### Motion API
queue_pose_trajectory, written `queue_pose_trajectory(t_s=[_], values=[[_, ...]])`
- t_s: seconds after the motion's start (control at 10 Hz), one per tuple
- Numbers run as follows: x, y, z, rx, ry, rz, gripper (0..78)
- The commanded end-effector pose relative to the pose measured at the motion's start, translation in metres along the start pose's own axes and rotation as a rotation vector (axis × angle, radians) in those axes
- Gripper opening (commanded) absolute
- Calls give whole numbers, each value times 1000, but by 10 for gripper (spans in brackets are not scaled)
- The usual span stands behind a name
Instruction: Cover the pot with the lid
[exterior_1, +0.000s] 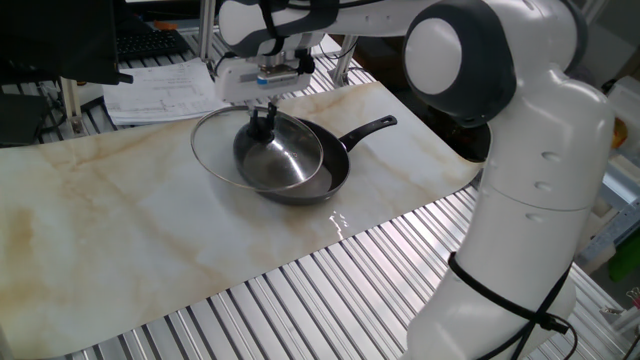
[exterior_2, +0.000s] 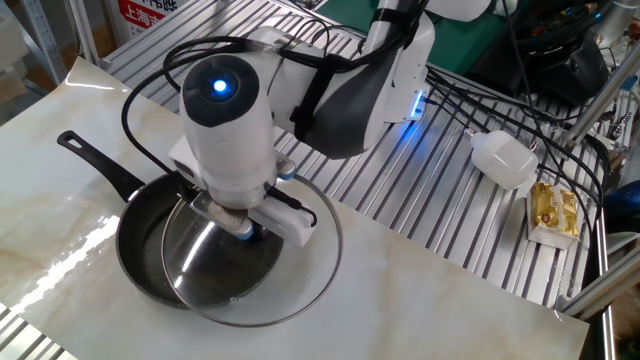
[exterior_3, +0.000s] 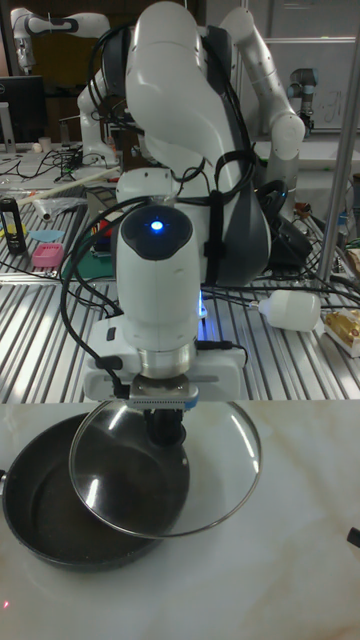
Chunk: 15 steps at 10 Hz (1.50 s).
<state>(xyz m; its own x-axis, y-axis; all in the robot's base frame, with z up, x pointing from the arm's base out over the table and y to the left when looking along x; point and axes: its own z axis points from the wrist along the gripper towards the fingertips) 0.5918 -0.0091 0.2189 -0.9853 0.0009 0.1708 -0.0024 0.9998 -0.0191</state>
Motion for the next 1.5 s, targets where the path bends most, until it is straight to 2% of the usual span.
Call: queue_pose_trajectory(t_s=[0.1,0.3,0.4,0.5,0.8,0.9,1.5], values=[[-1,0,-4,-12,-21,10,12],[-1,0,-4,-8,-26,48,12],[-1,0,-4,1,-43,58,12],[-1,0,-4,0,-47,49,12],[2,-21,-3,-4,-37,20,12],[5,-35,0,3,-36,6,12],[14,-78,18,17,-39,-44,12]])
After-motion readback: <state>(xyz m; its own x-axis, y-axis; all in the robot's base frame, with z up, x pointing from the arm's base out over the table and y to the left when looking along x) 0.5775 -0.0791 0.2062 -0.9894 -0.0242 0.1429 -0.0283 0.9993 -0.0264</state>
